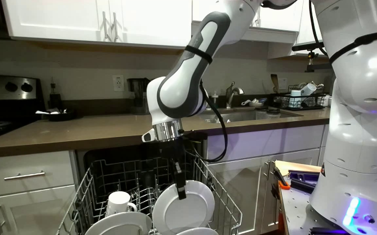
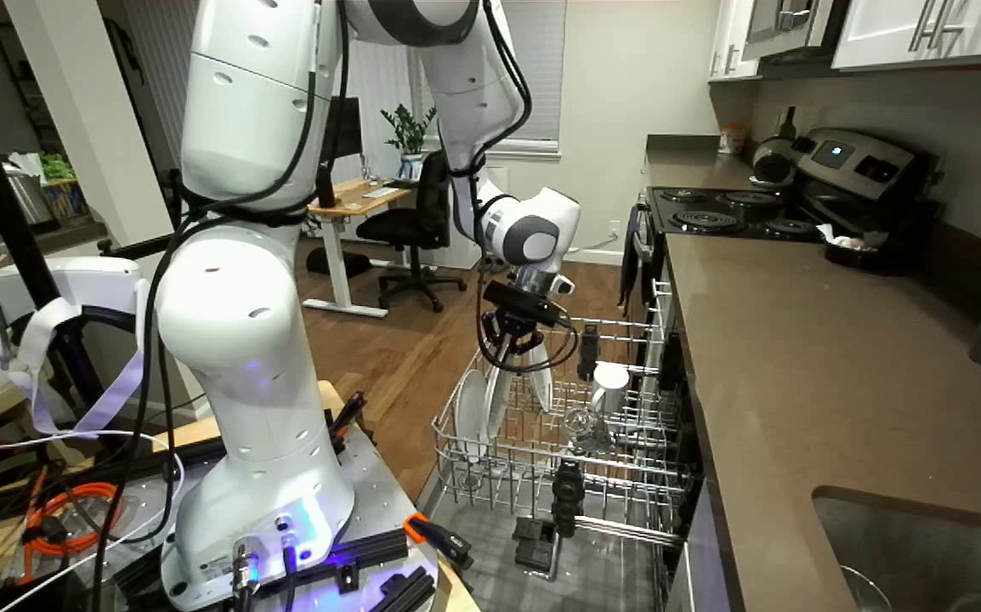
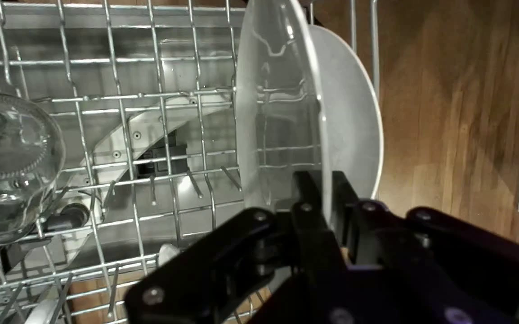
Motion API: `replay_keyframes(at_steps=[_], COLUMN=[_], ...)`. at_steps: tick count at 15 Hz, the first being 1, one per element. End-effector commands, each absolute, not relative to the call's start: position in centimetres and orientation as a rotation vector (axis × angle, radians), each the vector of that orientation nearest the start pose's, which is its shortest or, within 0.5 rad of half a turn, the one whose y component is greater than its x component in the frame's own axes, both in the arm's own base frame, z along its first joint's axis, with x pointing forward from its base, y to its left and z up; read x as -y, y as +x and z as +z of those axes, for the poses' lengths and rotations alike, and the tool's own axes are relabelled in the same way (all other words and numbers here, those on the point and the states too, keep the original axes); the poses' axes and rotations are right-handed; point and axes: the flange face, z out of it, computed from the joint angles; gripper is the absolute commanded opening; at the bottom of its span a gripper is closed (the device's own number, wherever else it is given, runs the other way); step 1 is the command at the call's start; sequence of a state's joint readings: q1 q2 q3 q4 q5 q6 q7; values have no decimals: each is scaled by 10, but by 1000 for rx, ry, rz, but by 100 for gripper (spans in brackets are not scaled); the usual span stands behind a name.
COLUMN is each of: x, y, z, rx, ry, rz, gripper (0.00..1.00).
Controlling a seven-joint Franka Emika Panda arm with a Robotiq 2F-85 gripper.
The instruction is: Remove the right plate from the dishwasher and put it on the countertop
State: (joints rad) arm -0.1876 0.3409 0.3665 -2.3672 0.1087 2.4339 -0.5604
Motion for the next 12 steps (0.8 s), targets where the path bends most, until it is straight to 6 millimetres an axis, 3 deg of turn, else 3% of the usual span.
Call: replay_keyframes(at_steps=[1, 8, 12], x=[-99, -93, -90], y=[470, 486, 495], z=[218, 275, 297], rx=[955, 1005, 1032], ry=[-2787, -2931, -3026], rz=[267, 81, 7], gripper=[8, 8, 8])
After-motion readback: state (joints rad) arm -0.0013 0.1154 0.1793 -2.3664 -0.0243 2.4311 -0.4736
